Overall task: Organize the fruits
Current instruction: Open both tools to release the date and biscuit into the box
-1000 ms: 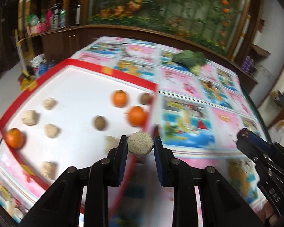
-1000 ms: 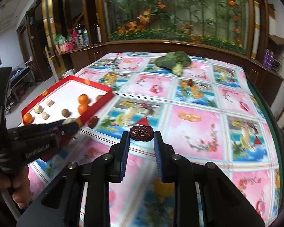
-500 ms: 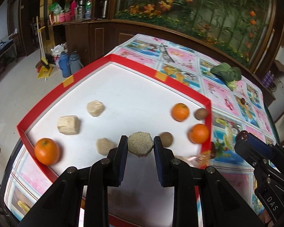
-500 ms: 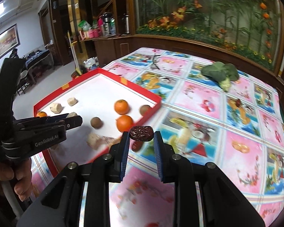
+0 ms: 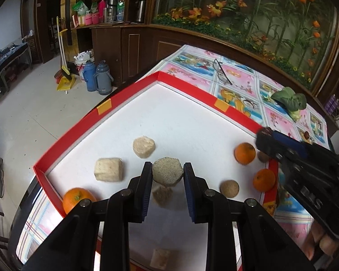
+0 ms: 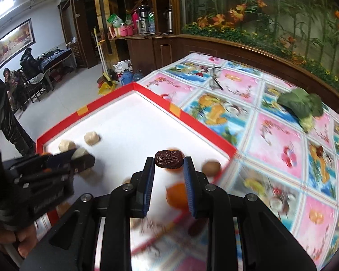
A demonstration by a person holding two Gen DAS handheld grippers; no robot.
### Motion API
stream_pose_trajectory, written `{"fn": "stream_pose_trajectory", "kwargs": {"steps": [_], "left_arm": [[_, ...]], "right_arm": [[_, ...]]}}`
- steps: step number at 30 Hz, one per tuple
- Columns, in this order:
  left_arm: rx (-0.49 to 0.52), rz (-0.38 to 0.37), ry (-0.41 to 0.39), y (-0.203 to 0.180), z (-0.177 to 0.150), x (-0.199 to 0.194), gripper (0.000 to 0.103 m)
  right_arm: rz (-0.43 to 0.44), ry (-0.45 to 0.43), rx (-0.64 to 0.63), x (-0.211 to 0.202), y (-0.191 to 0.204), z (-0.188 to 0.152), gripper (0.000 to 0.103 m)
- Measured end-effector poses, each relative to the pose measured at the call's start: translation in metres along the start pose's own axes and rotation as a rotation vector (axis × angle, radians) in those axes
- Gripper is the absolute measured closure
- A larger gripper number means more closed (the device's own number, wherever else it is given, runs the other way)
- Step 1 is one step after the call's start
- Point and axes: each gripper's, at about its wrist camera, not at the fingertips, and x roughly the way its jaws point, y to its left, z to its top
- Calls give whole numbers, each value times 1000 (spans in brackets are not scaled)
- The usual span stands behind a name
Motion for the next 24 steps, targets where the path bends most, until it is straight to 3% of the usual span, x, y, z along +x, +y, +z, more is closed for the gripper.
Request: {"fn": "stream_pose_trajectory", "kwargs": {"steps": [9, 12, 13, 14, 16, 20, 24], "left_arm": [[-48, 93, 23, 13, 16, 22, 76], [-51, 89, 16, 15, 16, 23, 58], [-52, 104, 6, 15, 15, 20, 41], [-56, 116, -9, 14, 15, 17, 31], [-65, 118, -31, 14, 15, 12, 31], [-83, 99, -18, 16, 16, 5, 31], [-117, 117, -86, 11, 10, -15, 25]], "right_arm": [[23, 42, 7, 46, 5, 16, 75], [18, 54, -12, 51, 8, 14, 75], [8, 59, -23, 50, 9, 13, 71], [-4, 59, -31, 50, 9, 13, 55], [-31, 33, -42, 44, 6, 12, 43], [-46, -18, -13, 18, -10, 9, 43], [-107, -66, 28, -23, -45, -12, 40]]}}
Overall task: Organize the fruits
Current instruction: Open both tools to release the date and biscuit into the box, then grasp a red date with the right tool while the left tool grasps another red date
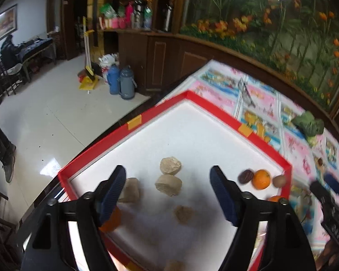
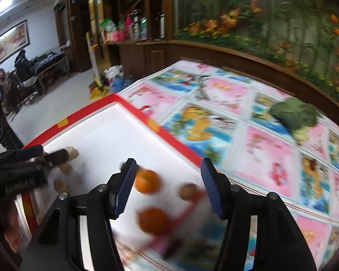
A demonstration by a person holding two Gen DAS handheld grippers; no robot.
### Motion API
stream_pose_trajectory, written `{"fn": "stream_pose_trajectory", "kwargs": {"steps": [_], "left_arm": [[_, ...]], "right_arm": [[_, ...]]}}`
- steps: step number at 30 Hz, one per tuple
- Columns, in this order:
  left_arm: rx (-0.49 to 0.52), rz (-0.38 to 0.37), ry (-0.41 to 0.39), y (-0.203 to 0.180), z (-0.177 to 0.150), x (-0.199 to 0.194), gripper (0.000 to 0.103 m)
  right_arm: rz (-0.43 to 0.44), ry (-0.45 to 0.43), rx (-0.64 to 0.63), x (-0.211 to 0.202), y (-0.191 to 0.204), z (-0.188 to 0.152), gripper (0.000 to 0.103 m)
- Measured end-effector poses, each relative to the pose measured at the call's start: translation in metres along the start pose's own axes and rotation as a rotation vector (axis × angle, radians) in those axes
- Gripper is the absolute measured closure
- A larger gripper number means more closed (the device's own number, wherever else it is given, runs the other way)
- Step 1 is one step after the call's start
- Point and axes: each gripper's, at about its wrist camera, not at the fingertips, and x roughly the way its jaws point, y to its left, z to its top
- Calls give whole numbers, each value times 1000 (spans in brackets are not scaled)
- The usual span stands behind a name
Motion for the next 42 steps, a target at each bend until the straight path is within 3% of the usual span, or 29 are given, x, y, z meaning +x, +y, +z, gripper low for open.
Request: {"fn": "stream_pose_trajectory", "kwargs": {"steps": [4, 9, 12, 15, 20, 25, 28, 33, 35, 38, 42], "left_arm": [[52, -50, -47, -32, -11, -18, 25], [191, -188, -14, -95, -40, -23, 25], [295, -252, 38, -127, -66, -22, 25], [357, -268, 61, -141, -85, -21, 25], [404, -258, 42, -148, -100, -24, 25], [404, -300, -6, -149, -107, -39, 25], [452, -342, -11, -159, -117, -42, 25], [431, -335, 54, -165, -113, -25, 31], [393, -327, 67, -159, -108, -21, 46], [329, -318, 44, -143, -104, -23, 47], [383, -283, 55, -160, -109, -17, 47]], "right_arm": [[-89, -8, 63, -35, -54, -34, 31], [-223, 80, 228, -51, -146, -83, 31], [-227, 99, 321, -47, -183, -89, 31], [-251, 91, 323, -29, -206, -73, 33], [-277, 112, 293, 24, -225, -32, 56], [-319, 152, 273, 72, -242, -10, 62], [-321, 169, 289, 81, -245, -4, 80], [-320, 175, 301, 73, -243, -8, 82], [-290, 176, 329, 60, -244, -17, 82], [-244, 166, 352, 33, -241, -36, 82], [-198, 136, 361, -1, -233, -66, 82]]}}
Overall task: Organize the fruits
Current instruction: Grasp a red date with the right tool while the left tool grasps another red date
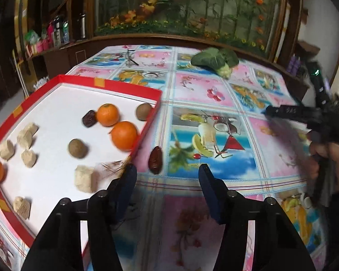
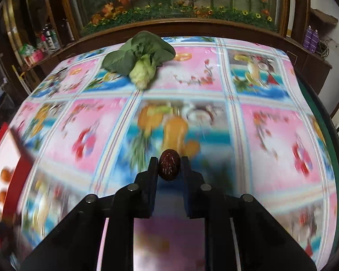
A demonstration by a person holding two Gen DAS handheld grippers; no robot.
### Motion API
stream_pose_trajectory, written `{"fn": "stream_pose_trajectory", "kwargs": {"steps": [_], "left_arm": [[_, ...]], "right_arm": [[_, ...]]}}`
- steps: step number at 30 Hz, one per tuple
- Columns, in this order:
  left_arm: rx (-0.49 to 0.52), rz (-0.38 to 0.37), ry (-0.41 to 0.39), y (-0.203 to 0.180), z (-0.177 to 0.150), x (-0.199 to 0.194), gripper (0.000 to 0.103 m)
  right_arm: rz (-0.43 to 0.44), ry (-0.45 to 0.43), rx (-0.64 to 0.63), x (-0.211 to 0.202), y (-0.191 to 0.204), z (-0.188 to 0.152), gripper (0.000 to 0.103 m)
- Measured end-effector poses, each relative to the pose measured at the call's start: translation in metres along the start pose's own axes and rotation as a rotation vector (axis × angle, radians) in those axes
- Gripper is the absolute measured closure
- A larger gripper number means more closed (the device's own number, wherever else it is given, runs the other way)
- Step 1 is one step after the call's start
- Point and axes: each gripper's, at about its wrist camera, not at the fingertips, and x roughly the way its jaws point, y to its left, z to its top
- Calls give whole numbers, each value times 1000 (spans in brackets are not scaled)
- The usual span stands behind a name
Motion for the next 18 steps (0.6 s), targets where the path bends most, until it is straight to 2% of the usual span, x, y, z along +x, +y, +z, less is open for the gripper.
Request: {"fn": "stream_pose_trajectory", "kwargs": {"steps": [4, 6, 10, 11, 18], "left_arm": [[-15, 25, 39, -3, 5, 15, 48], [-30, 49, 62, 0, 9, 24, 55], [-18, 92, 66, 0, 15, 33, 77], [-18, 92, 63, 0, 15, 32, 90], [-9, 21, 77, -2, 5, 20, 90]], "right_arm": [[43, -20, 3, -7, -1, -3, 82], [53, -29, -5, -9, 4, 0, 82], [78, -32, -19, -10, 8, -1, 82], [82, -33, -23, -11, 10, -1, 82], [84, -49, -42, -25, 21, -3, 82]]}}
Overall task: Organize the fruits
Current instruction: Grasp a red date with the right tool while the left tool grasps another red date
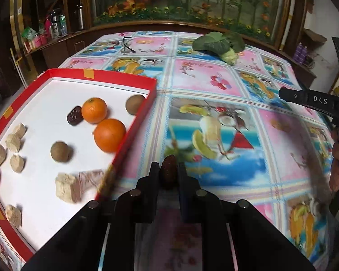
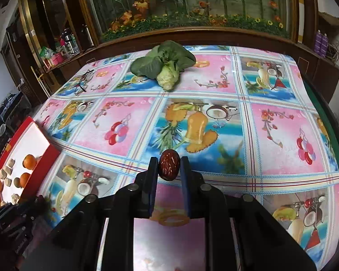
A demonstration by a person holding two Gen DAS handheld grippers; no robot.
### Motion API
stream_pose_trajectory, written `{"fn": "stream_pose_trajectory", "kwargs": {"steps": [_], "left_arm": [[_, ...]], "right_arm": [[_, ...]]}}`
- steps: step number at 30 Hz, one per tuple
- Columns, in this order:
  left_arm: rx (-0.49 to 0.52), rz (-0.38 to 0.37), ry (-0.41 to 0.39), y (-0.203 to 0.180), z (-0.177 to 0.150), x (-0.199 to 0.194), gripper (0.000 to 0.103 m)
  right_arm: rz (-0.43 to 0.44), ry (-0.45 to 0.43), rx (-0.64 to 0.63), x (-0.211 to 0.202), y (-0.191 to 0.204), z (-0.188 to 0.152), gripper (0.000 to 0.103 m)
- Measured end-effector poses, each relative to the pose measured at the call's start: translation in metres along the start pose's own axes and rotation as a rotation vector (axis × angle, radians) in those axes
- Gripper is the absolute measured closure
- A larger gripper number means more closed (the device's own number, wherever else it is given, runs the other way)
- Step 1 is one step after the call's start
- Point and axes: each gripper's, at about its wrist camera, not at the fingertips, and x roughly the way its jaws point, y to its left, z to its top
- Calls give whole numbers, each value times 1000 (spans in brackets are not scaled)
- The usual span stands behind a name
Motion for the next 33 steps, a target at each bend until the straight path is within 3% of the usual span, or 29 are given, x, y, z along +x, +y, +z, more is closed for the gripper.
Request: {"fn": "stream_pose_trajectory", "kwargs": {"steps": [8, 19, 33], "left_arm": [[47, -68, -18, -24, -19, -24, 90], [67, -126, -63, -34, -35, -56, 90], [13, -132, -65, -10, -45, -72, 89]], "right_arm": [[-29, -20, -24, -54, 7, -25, 82], [-71, -15, 39, -103, 21, -103, 82], [-74, -20, -47, -123, 76, -120, 82]]}}
